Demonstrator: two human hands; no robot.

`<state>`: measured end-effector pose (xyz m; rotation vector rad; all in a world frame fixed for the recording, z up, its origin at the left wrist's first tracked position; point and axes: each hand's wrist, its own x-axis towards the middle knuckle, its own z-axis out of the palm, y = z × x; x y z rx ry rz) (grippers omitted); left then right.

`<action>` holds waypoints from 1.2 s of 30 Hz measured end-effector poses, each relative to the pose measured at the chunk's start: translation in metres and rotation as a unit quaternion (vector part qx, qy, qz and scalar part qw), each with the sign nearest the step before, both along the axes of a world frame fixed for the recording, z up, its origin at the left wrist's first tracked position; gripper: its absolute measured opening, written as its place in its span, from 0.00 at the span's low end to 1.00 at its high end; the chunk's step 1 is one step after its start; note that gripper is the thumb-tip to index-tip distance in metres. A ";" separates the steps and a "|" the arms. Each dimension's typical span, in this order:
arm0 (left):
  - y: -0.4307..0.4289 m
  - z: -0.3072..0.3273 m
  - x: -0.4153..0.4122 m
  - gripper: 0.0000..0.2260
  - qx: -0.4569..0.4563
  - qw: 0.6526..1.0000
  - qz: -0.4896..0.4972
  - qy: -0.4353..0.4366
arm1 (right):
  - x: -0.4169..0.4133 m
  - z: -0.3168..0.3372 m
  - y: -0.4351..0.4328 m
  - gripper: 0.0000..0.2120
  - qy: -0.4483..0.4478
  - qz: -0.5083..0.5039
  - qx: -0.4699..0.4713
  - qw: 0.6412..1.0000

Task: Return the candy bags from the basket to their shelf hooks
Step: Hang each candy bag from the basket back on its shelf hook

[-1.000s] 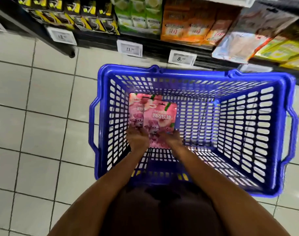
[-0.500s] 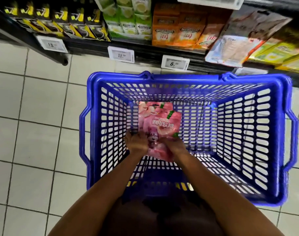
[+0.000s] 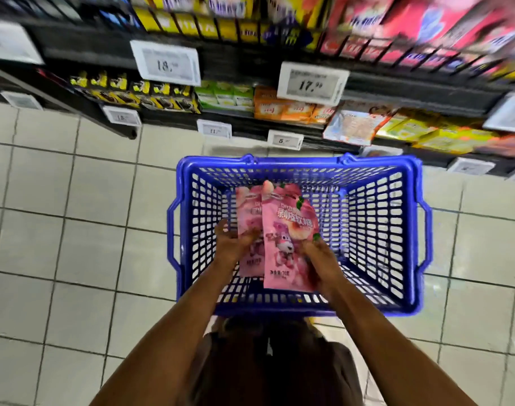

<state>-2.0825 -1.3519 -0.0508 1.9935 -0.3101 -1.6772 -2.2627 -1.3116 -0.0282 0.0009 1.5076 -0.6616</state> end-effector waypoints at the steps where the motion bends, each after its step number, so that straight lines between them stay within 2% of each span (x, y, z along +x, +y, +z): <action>1: 0.002 0.030 0.000 0.17 0.002 0.999 -0.012 0.050 | -0.002 0.030 0.000 0.03 -0.003 0.014 -0.022 1.000; 3: 0.003 0.098 -0.003 0.23 0.036 0.987 -0.043 0.152 | -0.005 0.087 0.002 0.05 -0.006 0.037 -0.057 0.998; 5: 0.002 0.165 -0.003 0.30 0.052 0.978 -0.037 0.199 | -0.013 0.147 0.001 0.10 0.011 0.066 -0.085 0.994; 8: -0.001 0.255 -0.007 0.35 0.017 0.986 -0.037 0.164 | -0.025 0.240 0.003 0.12 0.061 0.088 -0.130 0.986; 9: -0.002 0.286 -0.010 0.33 0.003 0.987 -0.045 0.153 | -0.029 0.271 0.004 0.15 0.073 0.078 -0.146 0.983; 11: -0.004 0.351 -0.015 0.23 -0.029 0.989 -0.075 0.121 | -0.035 0.335 0.005 0.19 0.098 0.047 -0.184 0.977; 13: -0.008 0.409 -0.023 0.10 -0.072 0.989 -0.103 0.076 | -0.044 0.390 0.005 0.16 0.101 -0.009 -0.223 0.970; 16: -0.026 0.490 -0.037 0.10 -0.140 0.978 -0.130 0.088 | -0.055 0.474 0.002 0.18 0.095 -0.063 -0.276 0.954; 18: -0.032 0.542 -0.046 0.04 -0.182 0.968 -0.153 0.076 | -0.061 0.526 -0.003 0.20 0.086 -0.098 -0.312 0.941; 19: -0.035 0.565 -0.052 0.07 -0.199 0.965 -0.151 0.074 | -0.064 0.550 -0.006 0.21 0.082 -0.112 -0.331 0.933; 21: -0.040 0.603 -0.063 0.14 -0.264 0.949 -0.157 0.075 | -0.070 0.600 -0.012 0.21 0.087 -0.129 -0.382 0.911; 24: -0.041 0.658 -0.074 0.17 -0.341 0.924 -0.154 0.083 | -0.081 0.662 -0.017 0.18 0.080 -0.145 -0.448 0.878; 27: -0.045 0.705 -0.082 0.26 -0.410 0.890 -0.159 0.123 | -0.090 0.712 -0.021 0.17 0.085 -0.160 -0.492 0.851; 31: -0.045 0.751 -0.096 0.15 -0.468 0.859 -0.174 0.114 | -0.100 0.763 -0.019 0.22 0.114 -0.179 -0.525 0.824; 36: -0.043 0.773 -0.114 0.17 -0.502 0.834 -0.187 0.130 | -0.124 0.804 -0.020 0.23 0.171 -0.188 -0.553 0.794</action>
